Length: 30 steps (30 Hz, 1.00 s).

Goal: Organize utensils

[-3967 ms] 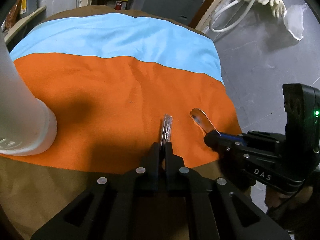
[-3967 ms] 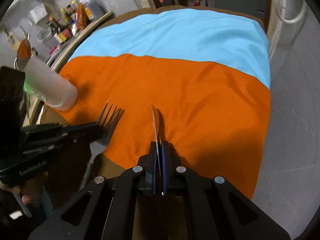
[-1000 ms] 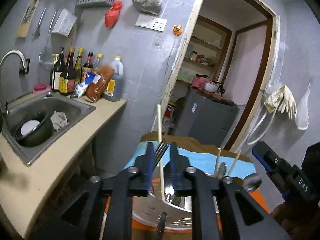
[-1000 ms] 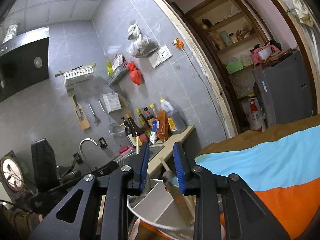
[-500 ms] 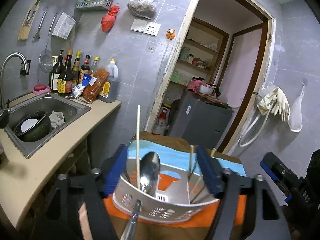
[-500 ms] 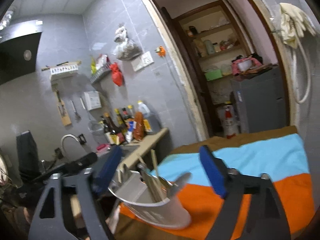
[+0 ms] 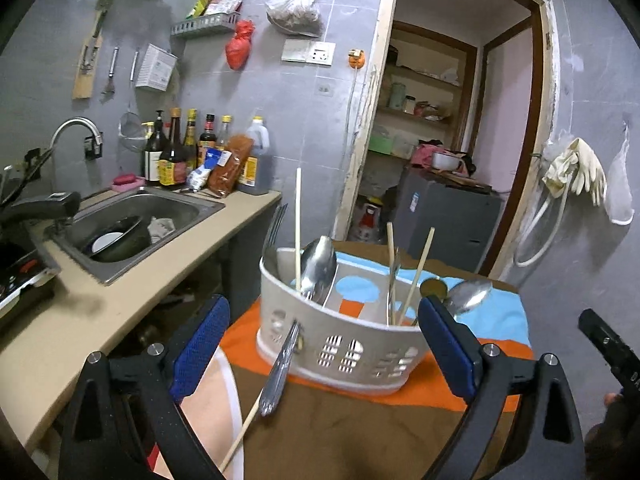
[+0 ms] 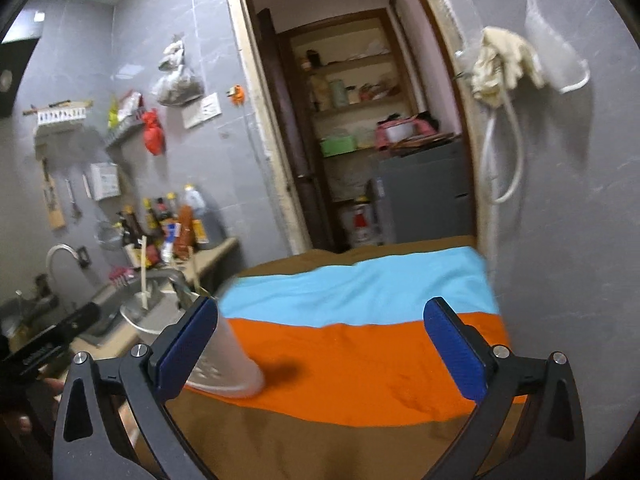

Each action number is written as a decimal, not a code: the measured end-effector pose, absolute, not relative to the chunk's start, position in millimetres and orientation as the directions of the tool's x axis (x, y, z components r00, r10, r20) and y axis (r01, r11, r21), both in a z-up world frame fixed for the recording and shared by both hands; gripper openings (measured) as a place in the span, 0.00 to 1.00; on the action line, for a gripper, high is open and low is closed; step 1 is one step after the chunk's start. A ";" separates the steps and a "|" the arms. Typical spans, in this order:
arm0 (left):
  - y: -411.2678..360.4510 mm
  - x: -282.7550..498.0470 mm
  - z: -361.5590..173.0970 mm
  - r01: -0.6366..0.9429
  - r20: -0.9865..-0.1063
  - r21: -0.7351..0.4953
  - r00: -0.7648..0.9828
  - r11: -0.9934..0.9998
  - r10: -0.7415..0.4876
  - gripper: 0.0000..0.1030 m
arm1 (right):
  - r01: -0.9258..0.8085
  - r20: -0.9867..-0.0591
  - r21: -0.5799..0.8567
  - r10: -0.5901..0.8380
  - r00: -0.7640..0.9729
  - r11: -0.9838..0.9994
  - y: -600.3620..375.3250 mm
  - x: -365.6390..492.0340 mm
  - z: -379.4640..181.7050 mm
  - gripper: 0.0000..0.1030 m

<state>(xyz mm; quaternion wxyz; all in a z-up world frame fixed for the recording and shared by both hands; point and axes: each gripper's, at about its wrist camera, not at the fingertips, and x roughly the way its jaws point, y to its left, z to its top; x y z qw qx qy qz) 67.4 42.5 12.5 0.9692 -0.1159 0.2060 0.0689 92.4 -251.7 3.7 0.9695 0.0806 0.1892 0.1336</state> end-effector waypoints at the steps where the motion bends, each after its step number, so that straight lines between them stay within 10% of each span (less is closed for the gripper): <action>1: 40.8 63.6 10.0 -0.184 -0.419 -0.190 0.904 0.964 0.090 0.90 | -0.214 -0.349 0.192 0.271 0.897 0.958 -253.6 88.0 3.1 1.00; 30: 38.3 1.2 -2.8 -0.063 -0.372 -0.096 0.928 0.993 0.023 0.90 | -0.088 -0.327 0.133 0.127 0.936 0.987 -241.3 -13.5 4.1 1.00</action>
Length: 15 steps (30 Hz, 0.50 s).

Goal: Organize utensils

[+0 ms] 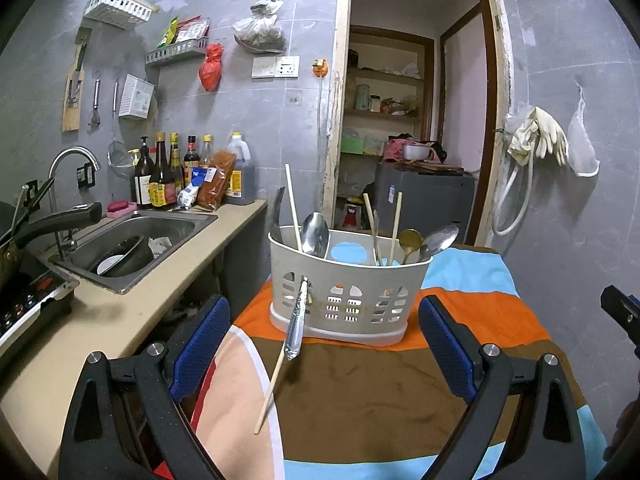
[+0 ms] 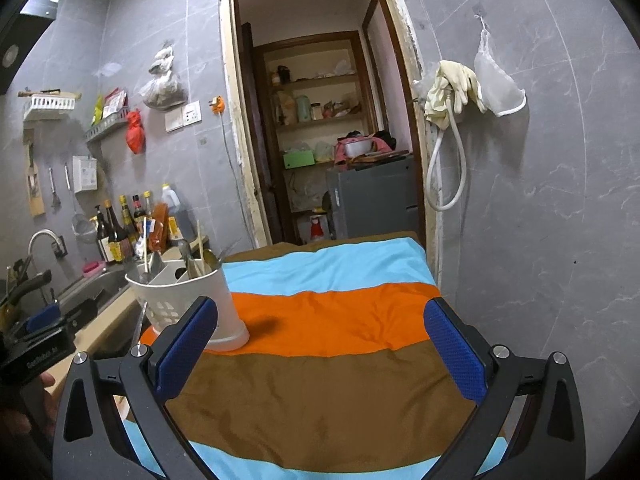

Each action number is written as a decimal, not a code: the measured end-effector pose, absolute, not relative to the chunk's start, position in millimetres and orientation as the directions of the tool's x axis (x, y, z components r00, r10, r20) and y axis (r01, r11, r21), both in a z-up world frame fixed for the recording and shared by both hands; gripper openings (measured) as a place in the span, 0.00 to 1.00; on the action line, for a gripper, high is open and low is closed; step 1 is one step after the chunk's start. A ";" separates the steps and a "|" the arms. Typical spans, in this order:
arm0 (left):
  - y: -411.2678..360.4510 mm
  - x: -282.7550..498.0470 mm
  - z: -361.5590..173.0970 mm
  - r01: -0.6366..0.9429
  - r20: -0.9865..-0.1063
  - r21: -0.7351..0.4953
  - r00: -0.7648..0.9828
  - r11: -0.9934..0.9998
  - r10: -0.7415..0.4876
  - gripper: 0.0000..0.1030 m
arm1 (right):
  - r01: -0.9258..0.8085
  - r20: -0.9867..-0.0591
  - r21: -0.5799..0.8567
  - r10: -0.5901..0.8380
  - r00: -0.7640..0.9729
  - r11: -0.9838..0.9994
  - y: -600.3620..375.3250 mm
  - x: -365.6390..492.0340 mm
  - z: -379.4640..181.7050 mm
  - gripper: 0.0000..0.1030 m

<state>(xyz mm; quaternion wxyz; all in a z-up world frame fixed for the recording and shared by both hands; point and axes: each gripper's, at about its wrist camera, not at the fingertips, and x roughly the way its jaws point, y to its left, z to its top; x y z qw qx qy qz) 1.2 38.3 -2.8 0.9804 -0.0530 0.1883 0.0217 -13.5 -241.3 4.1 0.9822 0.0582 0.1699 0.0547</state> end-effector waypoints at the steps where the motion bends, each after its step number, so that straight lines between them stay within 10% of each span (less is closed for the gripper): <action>1: 39.0 1.0 -2.4 -0.066 -0.371 -0.097 0.928 0.993 0.025 0.90 | -0.089 -0.328 0.131 0.128 0.936 0.987 -240.4 -13.8 4.3 1.00; 15: 43.6 -0.4 -4.3 -0.082 -0.386 -0.087 0.922 0.993 0.043 0.90 | -0.110 -0.332 0.141 0.152 0.931 0.984 -235.2 -10.9 3.1 1.00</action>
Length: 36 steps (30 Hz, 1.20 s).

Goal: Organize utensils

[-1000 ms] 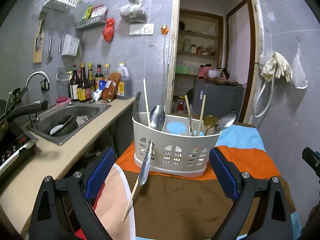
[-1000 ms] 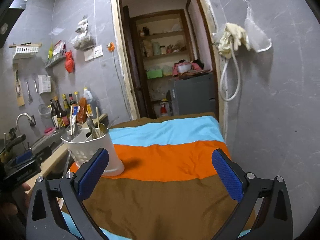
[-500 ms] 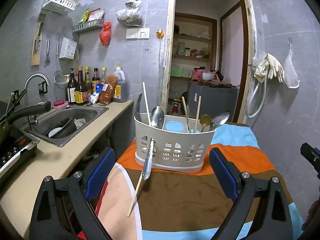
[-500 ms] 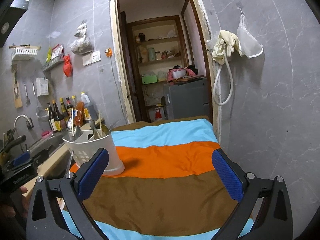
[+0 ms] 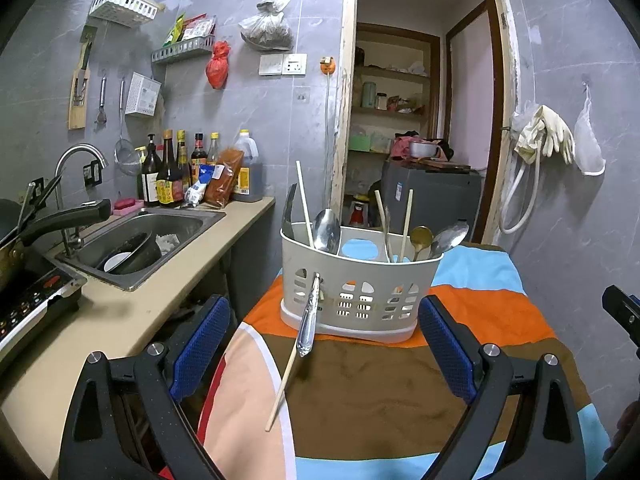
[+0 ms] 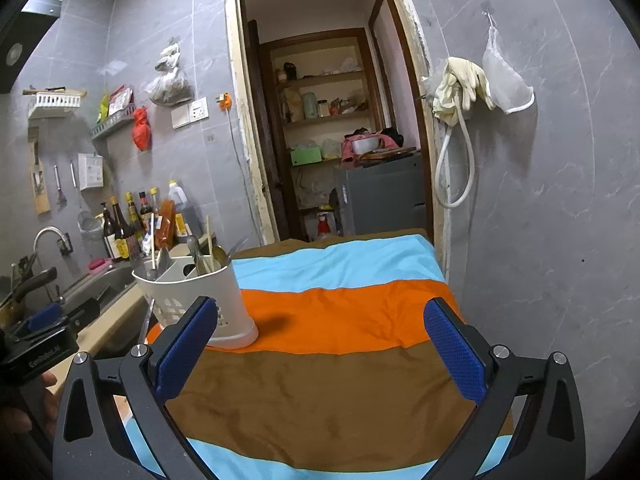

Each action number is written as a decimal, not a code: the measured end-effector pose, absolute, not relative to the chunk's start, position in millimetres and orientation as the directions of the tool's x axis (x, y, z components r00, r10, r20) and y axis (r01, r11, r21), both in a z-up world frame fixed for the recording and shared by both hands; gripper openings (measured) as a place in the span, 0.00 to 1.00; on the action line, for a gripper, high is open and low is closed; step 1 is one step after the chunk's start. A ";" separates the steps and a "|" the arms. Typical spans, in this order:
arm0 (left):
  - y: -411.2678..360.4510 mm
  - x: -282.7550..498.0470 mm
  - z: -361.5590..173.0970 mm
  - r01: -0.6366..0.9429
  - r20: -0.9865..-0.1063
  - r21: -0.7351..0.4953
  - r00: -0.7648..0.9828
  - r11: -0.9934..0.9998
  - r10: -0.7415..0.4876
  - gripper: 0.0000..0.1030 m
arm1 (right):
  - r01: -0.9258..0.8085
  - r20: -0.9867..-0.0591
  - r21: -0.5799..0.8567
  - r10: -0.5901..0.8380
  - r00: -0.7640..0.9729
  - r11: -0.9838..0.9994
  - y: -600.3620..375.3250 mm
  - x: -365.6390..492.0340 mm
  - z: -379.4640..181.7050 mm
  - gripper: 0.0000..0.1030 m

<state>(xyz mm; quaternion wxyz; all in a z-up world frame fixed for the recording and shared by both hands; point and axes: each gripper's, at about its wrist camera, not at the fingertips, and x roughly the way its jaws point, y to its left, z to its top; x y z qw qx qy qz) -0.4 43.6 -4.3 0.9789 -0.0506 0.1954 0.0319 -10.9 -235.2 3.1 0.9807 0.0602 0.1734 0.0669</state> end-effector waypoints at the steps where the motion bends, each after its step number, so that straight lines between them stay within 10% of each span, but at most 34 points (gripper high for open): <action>1: 43.3 -0.1 -4.7 -0.081 -0.388 -0.086 0.921 0.993 0.042 0.90 | -0.109 -0.332 0.139 0.150 0.931 0.984 -234.7 -11.3 3.4 1.00; 36: 43.5 1.9 -9.0 -0.078 -0.399 -0.081 0.916 0.994 0.039 0.90 | -0.115 -0.344 0.144 0.159 0.926 0.983 -225.4 -12.0 -4.1 1.00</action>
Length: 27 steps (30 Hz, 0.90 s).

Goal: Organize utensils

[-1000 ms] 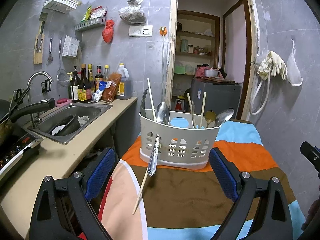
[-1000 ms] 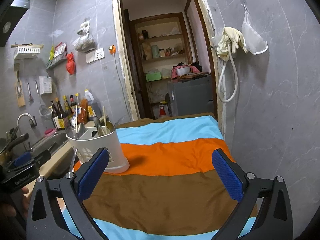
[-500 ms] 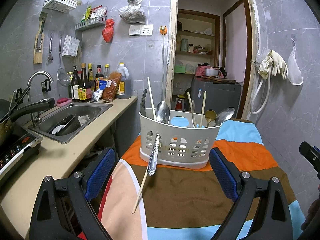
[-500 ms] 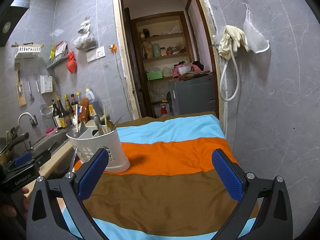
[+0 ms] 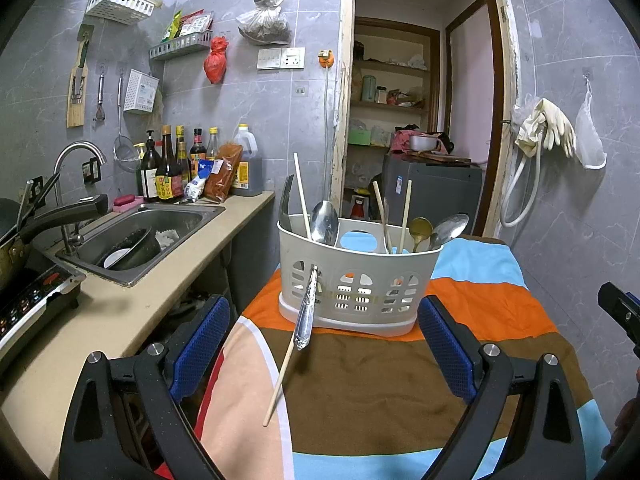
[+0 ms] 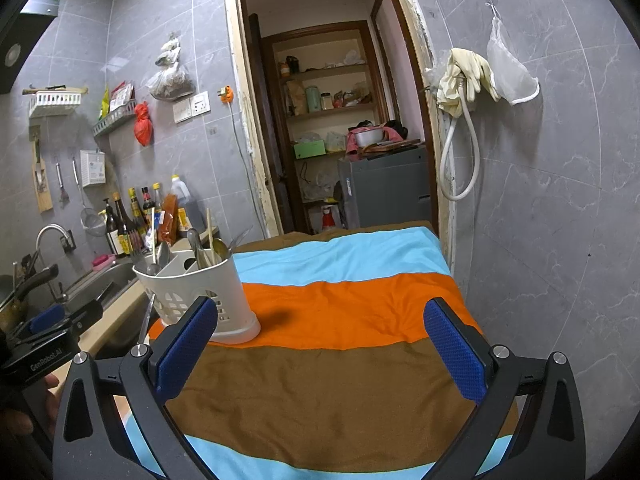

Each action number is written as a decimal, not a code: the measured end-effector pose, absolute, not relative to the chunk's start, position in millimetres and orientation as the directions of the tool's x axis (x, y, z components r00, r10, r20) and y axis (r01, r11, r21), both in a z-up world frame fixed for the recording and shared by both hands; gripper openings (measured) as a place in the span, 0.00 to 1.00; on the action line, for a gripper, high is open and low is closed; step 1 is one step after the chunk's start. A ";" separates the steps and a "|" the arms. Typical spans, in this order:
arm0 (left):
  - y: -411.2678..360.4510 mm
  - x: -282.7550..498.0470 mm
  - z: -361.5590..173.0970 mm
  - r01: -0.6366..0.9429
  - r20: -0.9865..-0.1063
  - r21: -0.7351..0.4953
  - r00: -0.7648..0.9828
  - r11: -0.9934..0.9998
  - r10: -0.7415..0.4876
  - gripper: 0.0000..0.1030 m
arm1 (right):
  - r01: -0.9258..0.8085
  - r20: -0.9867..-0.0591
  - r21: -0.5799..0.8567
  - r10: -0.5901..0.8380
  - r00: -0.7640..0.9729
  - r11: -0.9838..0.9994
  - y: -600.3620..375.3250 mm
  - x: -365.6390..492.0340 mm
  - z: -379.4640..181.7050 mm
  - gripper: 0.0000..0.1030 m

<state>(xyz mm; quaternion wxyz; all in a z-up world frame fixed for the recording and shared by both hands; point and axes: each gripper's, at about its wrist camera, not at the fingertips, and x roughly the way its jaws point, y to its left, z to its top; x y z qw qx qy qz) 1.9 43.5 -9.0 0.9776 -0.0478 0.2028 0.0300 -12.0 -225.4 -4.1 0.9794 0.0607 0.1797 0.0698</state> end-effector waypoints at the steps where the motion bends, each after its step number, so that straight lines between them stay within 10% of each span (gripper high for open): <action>1: 43.5 2.1 -9.3 -0.078 -0.400 -0.081 0.916 0.994 0.039 0.90 | -0.115 -0.344 0.144 0.158 0.926 0.983 -225.4 -11.8 -4.1 1.00; 27: 40.8 4.8 -20.5 -0.065 -0.427 -0.063 0.904 0.996 0.032 0.90 | -0.114 -0.351 0.151 0.161 0.923 0.982 -224.8 -11.1 -7.4 1.00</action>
